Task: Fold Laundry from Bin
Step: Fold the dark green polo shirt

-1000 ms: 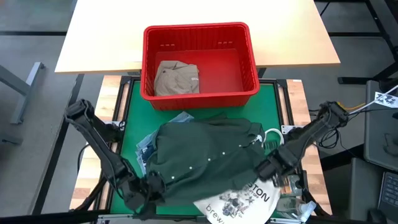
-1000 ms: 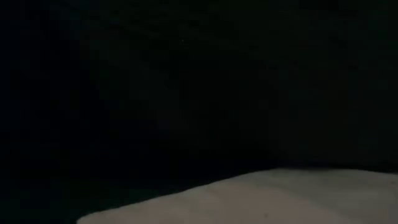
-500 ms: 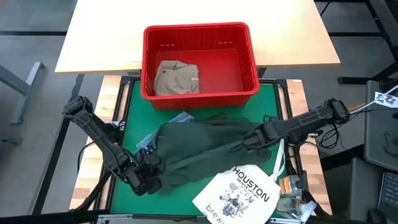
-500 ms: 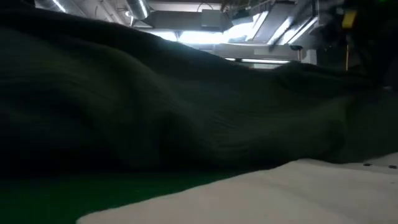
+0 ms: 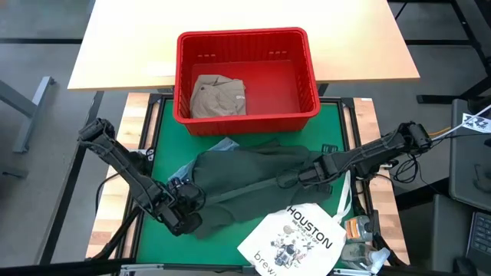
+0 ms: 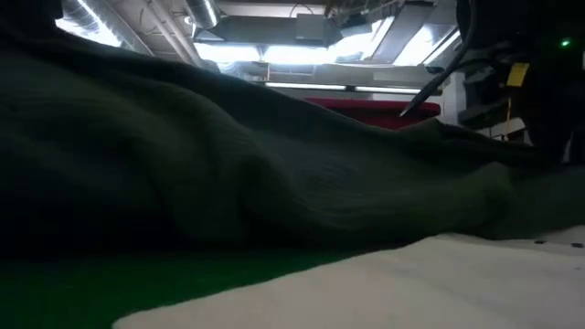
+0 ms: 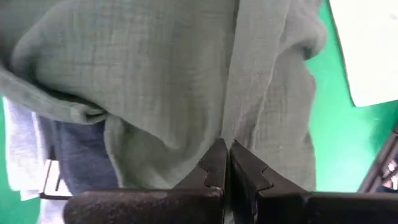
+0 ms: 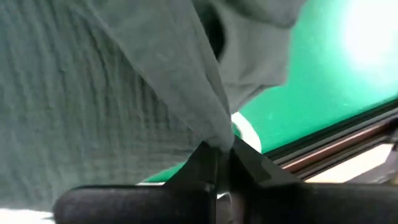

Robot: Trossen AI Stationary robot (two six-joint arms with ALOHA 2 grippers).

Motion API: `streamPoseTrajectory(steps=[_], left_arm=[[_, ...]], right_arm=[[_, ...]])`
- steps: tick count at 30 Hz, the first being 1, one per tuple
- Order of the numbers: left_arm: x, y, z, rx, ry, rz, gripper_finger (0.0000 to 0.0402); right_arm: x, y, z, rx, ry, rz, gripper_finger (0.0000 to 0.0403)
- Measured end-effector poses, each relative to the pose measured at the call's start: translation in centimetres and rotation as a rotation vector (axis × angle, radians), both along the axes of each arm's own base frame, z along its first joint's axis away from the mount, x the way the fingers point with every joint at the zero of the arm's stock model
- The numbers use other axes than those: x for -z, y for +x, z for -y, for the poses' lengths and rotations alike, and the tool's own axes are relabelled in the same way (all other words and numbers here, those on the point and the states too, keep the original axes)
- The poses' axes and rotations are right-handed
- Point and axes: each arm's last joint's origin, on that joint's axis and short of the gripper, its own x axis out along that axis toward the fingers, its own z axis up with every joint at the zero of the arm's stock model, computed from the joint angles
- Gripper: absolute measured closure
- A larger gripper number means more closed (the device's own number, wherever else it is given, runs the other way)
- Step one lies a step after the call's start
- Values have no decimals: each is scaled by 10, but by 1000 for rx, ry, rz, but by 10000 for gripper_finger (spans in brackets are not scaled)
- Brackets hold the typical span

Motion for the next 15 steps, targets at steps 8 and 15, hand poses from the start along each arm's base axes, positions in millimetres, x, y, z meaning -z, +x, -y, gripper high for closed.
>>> streamPoseTrajectory(steps=[8, 15], left_arm=[[1, 1, -4, 2, 19, -18, 381], [1, 0, -6, 7, 37, -34, 317]], right_arm=[[0, 1, 1, -17, -45, 13, 365], [-1, 2, 4, -41, -143, 42, 290]])
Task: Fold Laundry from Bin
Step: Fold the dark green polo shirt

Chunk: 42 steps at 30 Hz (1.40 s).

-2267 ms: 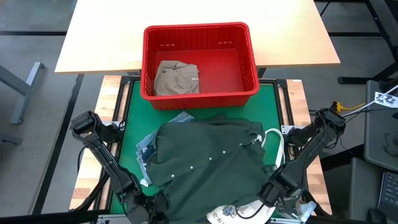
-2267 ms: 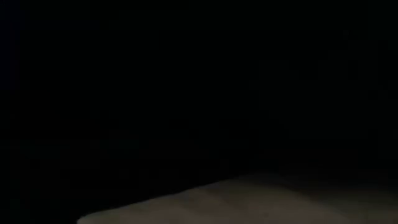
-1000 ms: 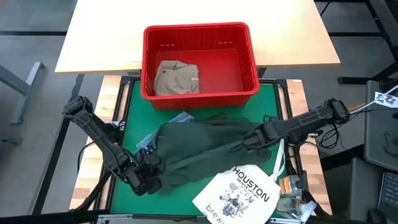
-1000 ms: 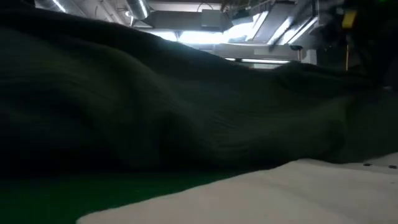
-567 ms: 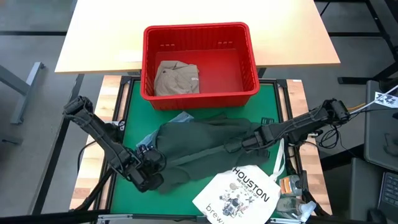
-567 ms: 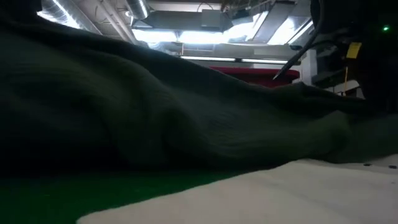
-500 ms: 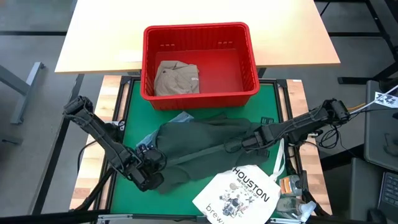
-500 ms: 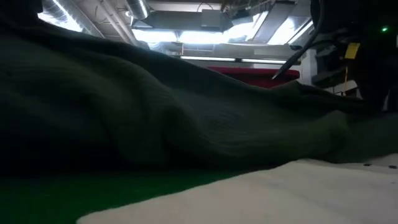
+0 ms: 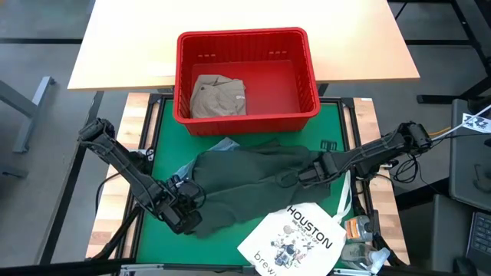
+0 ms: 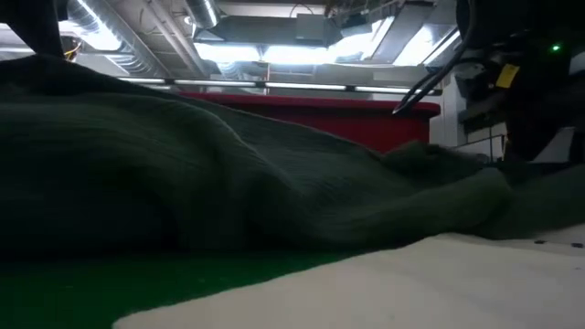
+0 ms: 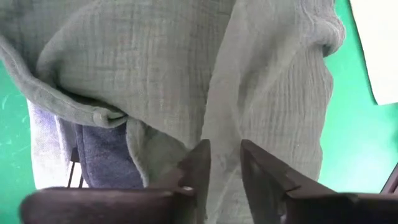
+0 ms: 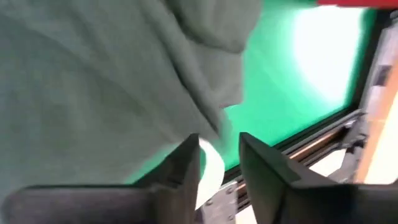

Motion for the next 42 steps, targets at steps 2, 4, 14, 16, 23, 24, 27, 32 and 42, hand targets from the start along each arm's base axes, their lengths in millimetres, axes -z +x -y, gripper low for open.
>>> streamPoseTrajectory(steps=[2, 4, 14, 16, 23, 24, 27, 32, 42], left_arm=[[0, 0, 0, 0, 1, 0, 304], [0, 0, 0, -1, 1, 2, 296], [-5, 9, 10, 38, -113, 99, 330], [-8, 14, 19, 73, -177, 164, 340], [8, 34, 59, 201, -206, 345, 365], [14, 36, 63, 218, -193, 340, 368], [37, 44, 71, 234, -150, 299, 375], [73, 52, 77, 236, -99, 197, 387], [102, 33, 78, 210, -85, -88, 400]], right_arm=[[0, 0, 1, -9, -29, 8, 268], [0, 0, 1, -14, -36, 7, 251], [-11, 1, -7, 80, 192, -44, 231], [-13, 3, -16, 82, 276, -26, 231], [-7, 14, -56, -100, 397, 188, 230], [-5, 14, -62, -126, 397, 220, 230], [-1, 12, -73, -154, 359, 295, 230], [9, 4, -79, -128, 314, 322, 230], [62, -26, -64, -19, 287, 216, 230]])
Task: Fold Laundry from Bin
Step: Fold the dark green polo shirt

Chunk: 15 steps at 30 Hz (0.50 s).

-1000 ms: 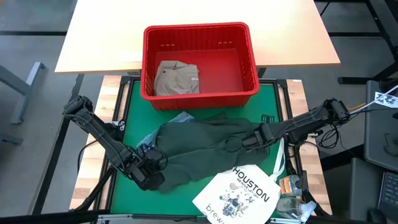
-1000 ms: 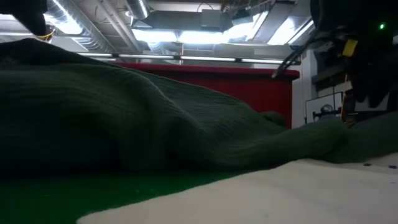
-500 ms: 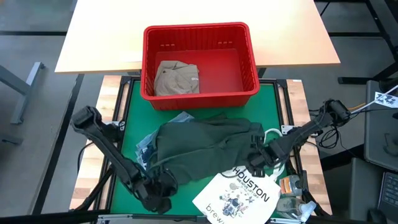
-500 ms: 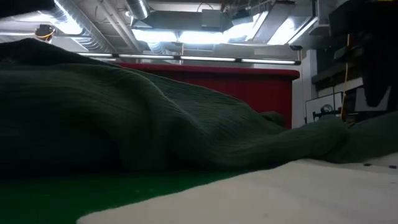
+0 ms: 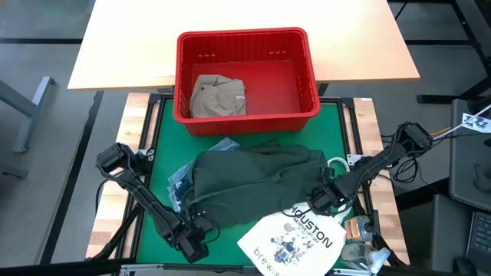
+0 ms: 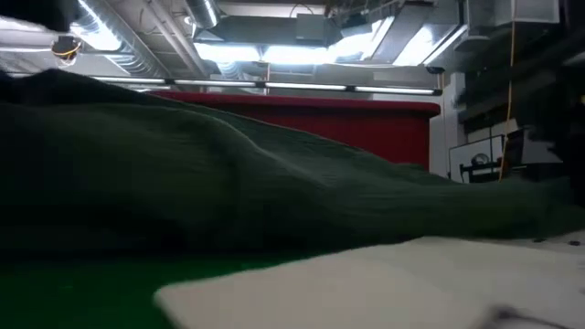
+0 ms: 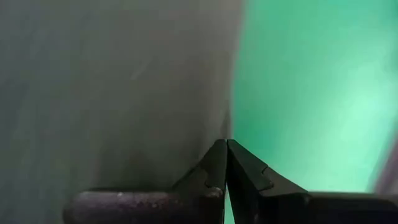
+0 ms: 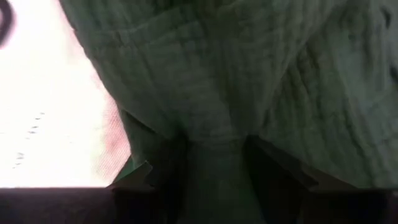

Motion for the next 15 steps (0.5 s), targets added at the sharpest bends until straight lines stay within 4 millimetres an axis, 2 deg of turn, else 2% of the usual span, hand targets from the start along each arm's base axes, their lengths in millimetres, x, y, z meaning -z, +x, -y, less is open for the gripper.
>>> streamPoseTrajectory(steps=[4, 15], left_arm=[[2, -12, 0, -25, 45, -68, 400], [3, -25, 9, 11, -25, -172, 401]], right_arm=[[8, -7, 3, 27, 20, -30, 230], [3, -6, 1, -58, 39, -90, 230]])
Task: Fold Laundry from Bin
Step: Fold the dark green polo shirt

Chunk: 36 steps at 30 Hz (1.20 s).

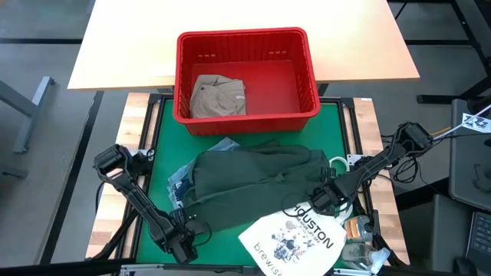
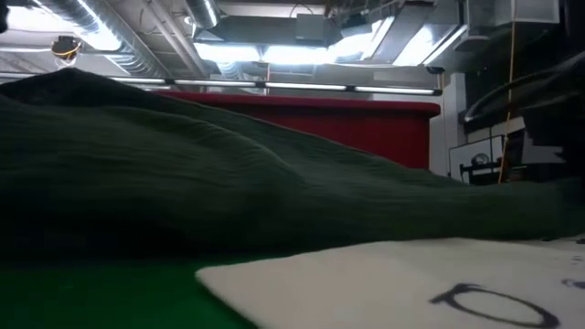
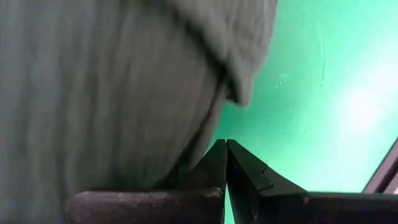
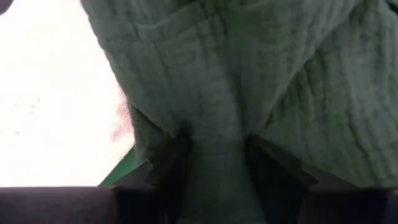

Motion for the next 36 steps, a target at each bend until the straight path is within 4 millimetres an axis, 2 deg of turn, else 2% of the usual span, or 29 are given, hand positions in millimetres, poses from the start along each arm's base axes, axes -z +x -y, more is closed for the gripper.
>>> streamPoseTrajectory(steps=[7, 15, 20, 24, 28, 32, 36], left_arm=[[-4, -1, 5, -30, -71, -2, 401], [-32, 10, 3, -33, -121, 235, 401], [-36, 19, -3, -48, -53, 350, 401], [-35, 25, -10, -52, 14, 378, 401], [-31, 26, -15, -39, 43, 336, 401], [-21, 22, -12, -27, 58, 271, 401], [-12, 16, -6, -6, 29, 186, 401]], right_arm=[[-9, 1, -1, -4, -12, -29, 230], [-33, 16, -11, -27, 18, 35, 230], [-42, 21, -13, -29, 12, 62, 230], [-40, 20, -12, -26, -6, 75, 230], [-32, 15, -9, 7, -21, 48, 230], [-20, 7, -4, 62, -36, 11, 230], [-9, 0, -2, 84, 21, -46, 230]])
